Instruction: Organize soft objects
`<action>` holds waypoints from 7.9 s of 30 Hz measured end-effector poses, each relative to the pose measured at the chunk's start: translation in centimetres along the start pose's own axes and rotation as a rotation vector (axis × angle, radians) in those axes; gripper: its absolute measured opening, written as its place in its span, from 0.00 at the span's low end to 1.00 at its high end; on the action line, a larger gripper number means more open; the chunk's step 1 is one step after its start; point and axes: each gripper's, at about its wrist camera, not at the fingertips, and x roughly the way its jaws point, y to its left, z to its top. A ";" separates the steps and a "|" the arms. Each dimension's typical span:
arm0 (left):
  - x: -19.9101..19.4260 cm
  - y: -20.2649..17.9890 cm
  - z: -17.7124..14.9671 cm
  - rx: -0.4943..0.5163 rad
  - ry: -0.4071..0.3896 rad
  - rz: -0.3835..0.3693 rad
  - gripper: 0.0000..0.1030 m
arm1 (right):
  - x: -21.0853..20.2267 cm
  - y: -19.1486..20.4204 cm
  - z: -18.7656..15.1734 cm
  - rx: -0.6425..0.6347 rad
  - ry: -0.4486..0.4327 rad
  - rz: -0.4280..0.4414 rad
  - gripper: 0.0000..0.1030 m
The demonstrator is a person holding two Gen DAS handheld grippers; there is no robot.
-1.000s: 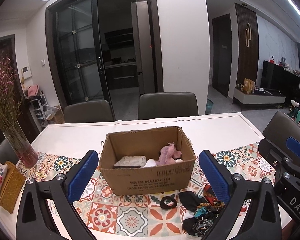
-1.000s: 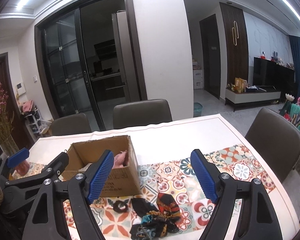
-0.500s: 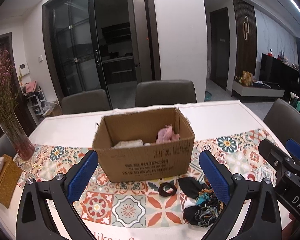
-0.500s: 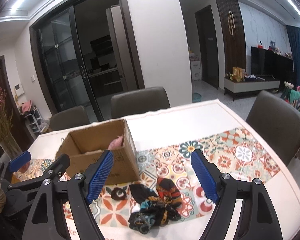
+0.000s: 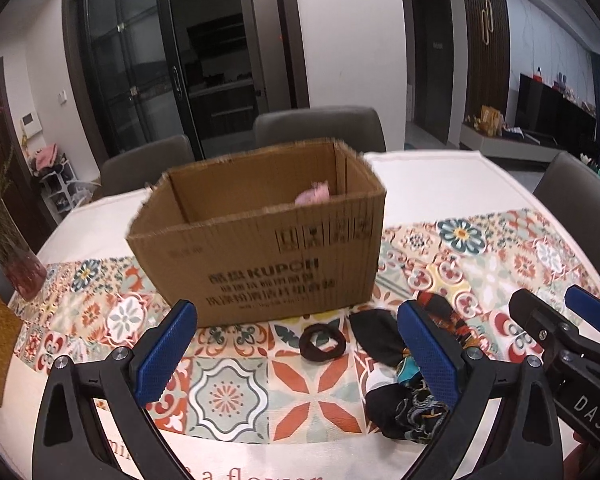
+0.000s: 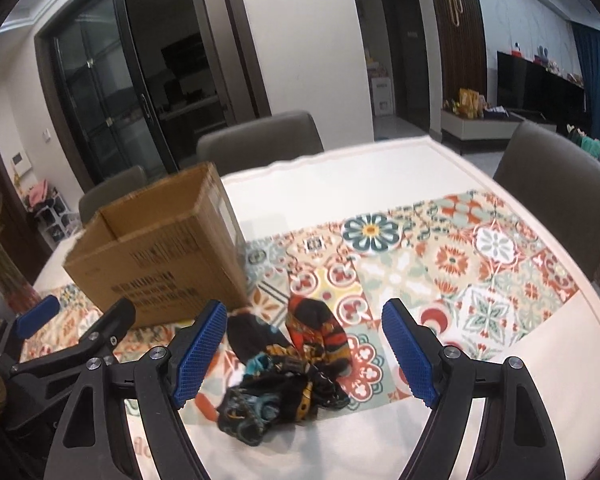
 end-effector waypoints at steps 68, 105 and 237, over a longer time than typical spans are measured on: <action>11.9 1.1 -3.7 0.040 0.270 -0.144 0.09 | 11.6 1.6 -4.6 -0.088 0.217 0.043 0.20; -5.1 6.3 3.0 0.010 -0.027 -0.110 0.09 | -4.8 8.4 2.5 -0.203 -0.111 0.124 0.20; -6.7 16.7 11.5 -0.194 -0.148 0.141 1.00 | -4.3 15.9 11.2 -0.229 -0.179 0.066 0.78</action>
